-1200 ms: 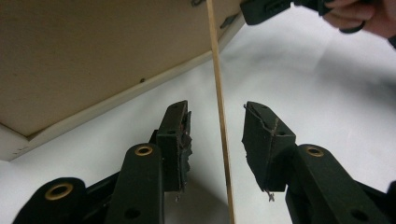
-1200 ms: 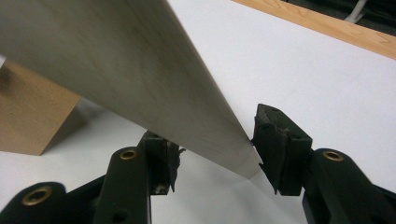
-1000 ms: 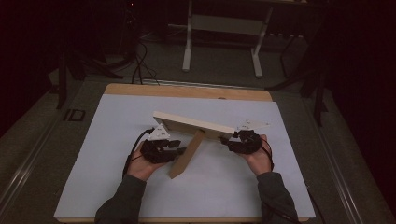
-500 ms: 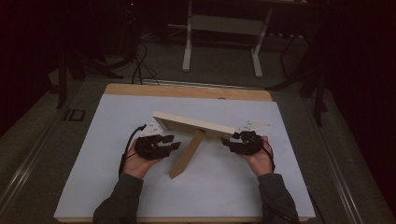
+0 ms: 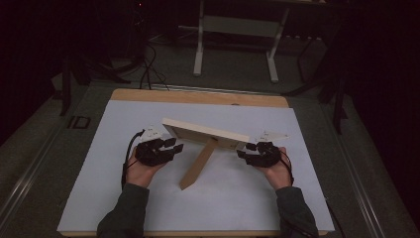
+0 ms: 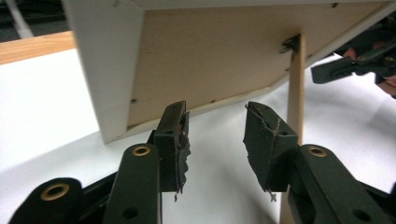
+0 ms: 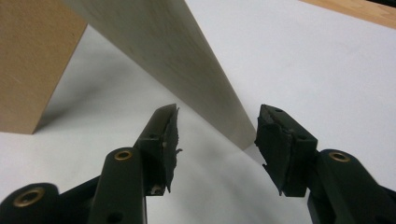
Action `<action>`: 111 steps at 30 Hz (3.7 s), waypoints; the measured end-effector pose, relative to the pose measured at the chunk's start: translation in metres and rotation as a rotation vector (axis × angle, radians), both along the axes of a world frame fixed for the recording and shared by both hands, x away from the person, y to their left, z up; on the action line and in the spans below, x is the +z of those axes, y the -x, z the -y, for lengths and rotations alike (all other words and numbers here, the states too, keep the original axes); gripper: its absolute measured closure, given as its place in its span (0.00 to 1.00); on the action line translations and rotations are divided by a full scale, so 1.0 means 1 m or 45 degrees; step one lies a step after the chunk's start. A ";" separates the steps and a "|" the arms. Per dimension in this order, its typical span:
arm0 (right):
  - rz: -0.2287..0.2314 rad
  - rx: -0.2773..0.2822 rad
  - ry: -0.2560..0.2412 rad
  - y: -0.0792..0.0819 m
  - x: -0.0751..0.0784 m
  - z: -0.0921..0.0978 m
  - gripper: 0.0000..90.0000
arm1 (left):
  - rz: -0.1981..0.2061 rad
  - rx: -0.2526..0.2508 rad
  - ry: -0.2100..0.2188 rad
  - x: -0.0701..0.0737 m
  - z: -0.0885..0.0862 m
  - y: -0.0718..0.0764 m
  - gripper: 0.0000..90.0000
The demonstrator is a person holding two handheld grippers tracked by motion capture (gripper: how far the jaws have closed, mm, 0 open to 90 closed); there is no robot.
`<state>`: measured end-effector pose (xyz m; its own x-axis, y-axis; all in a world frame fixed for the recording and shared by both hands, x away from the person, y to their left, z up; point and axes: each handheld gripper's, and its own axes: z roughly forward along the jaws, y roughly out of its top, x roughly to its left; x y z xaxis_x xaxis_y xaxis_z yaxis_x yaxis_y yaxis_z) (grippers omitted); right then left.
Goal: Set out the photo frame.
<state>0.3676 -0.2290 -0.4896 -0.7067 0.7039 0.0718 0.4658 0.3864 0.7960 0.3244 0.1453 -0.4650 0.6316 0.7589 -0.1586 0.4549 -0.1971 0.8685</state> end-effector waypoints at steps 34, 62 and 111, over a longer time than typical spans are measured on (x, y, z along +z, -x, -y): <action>-0.042 -0.079 -0.010 0.005 -0.013 0.027 0.86 | 0.028 0.180 -0.037 0.000 -0.006 -0.001 0.81; 0.024 -0.146 -0.106 -0.011 0.014 0.003 1.00 | 0.048 0.217 -0.036 0.002 0.016 -0.012 1.00; 0.021 -0.048 -0.124 -0.012 0.026 -0.004 1.00 | 0.044 0.112 -0.079 0.014 0.051 -0.023 1.00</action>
